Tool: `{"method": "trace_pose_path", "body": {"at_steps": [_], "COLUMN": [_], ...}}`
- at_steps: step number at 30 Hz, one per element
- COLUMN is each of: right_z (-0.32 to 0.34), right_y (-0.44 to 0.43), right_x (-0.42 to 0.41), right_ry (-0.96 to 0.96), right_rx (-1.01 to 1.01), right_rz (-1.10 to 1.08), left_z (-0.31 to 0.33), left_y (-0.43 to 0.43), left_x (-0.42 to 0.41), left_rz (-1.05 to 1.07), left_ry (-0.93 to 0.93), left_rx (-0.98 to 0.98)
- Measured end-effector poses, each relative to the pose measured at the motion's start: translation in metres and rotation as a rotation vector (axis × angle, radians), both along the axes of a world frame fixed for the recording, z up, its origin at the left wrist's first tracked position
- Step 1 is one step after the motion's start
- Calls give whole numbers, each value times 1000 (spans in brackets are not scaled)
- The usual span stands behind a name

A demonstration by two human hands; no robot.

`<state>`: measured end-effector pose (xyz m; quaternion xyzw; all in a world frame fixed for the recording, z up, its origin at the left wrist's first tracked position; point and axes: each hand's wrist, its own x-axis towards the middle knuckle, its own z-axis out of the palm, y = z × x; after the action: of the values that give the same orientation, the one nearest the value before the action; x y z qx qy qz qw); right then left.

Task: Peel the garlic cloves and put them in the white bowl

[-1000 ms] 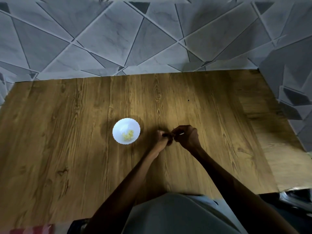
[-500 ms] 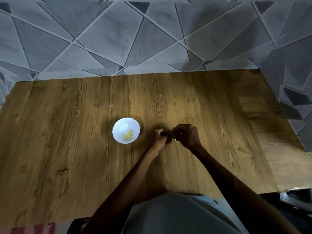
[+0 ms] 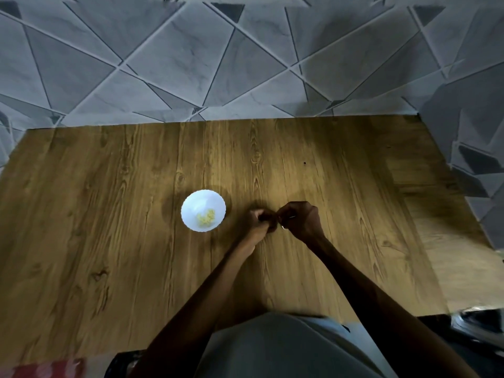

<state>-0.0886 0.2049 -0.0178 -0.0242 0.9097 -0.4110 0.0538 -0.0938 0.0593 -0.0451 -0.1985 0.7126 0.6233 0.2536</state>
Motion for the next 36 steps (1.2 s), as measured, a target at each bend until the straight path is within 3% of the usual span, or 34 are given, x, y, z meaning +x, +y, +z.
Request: {"method": "trace_pose_path", "body": {"at_steps": [25, 31, 36], "right_z": [-7, -5, -4], "right_y": [0, 6, 8], "right_x": [0, 3, 5], "right_ry": [-8, -138, -98], "right_rx": [14, -121, 60], "right_rz": [8, -92, -90], "left_z": [-16, -13, -8], "left_y": [0, -8, -15], "left_x": [-4, 2, 5], "left_rz": [40, 39, 41], "left_ry": [47, 33, 52], "left_rx": [-22, 25, 26]}}
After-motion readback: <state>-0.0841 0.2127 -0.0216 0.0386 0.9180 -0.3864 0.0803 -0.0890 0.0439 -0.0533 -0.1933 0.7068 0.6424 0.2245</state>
